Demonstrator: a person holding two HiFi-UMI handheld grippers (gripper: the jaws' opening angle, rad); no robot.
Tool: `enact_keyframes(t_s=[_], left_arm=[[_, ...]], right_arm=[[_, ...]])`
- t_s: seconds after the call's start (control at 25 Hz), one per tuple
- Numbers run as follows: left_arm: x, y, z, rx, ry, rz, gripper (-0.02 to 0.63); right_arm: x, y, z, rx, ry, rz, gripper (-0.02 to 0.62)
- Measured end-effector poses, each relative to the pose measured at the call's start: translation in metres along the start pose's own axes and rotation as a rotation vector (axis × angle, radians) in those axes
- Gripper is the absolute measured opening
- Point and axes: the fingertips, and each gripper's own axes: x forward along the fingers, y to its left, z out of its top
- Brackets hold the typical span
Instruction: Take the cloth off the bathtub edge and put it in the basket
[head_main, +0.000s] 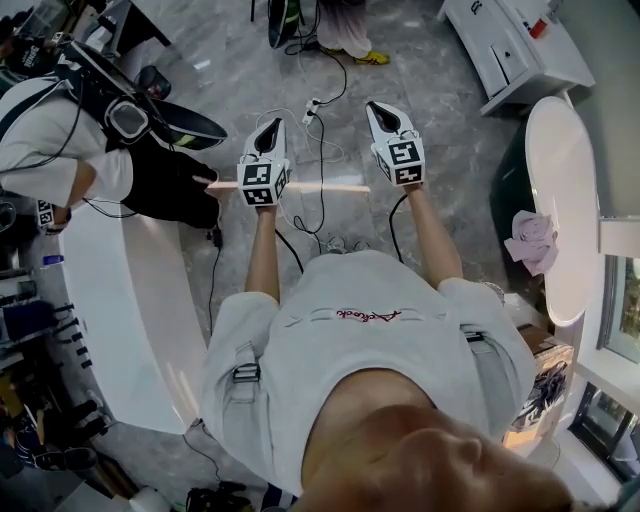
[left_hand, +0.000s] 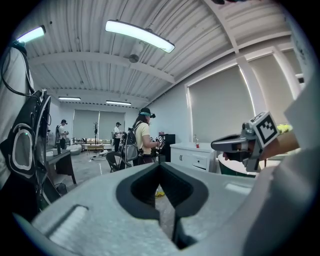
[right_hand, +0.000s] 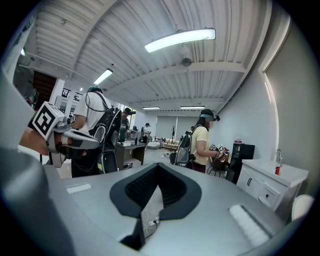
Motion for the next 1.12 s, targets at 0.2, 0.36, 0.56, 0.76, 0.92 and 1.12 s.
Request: enact_keyframes(t_s=[0.2, 0.36, 0.56, 0.76, 0.92, 1.12], left_arm=[[0.018, -0.006, 0.002, 0.018, -0.005, -0.085, 0.001], [0.046, -0.023, 0.006, 0.025, -0.001, -0.191, 0.001], [0.093, -0.101, 0.019, 0.054, -0.015, -0.408, 0.000], [0.134, -0.212, 0.028, 0.089, -0.020, -0.658, 0.000], [0.140, -0.309, 0.031, 0.124, -0.024, -0.849, 0.000], [0.129, -0.426, 0.025, 0.165, -0.020, -1.100, 0.002]], right_arm=[[-0.010, -0.010, -0.004, 0.010, 0.012, -0.084, 0.008], [-0.031, -0.032, -0.007, 0.021, 0.030, -0.189, 0.008], [-0.108, -0.090, -0.025, 0.049, 0.072, -0.418, 0.008], [-0.217, -0.145, -0.052, 0.092, 0.116, -0.688, 0.008], [-0.311, -0.167, -0.072, 0.129, 0.139, -0.881, 0.008], [-0.423, -0.159, -0.105, 0.193, 0.190, -1.127, 0.008]])
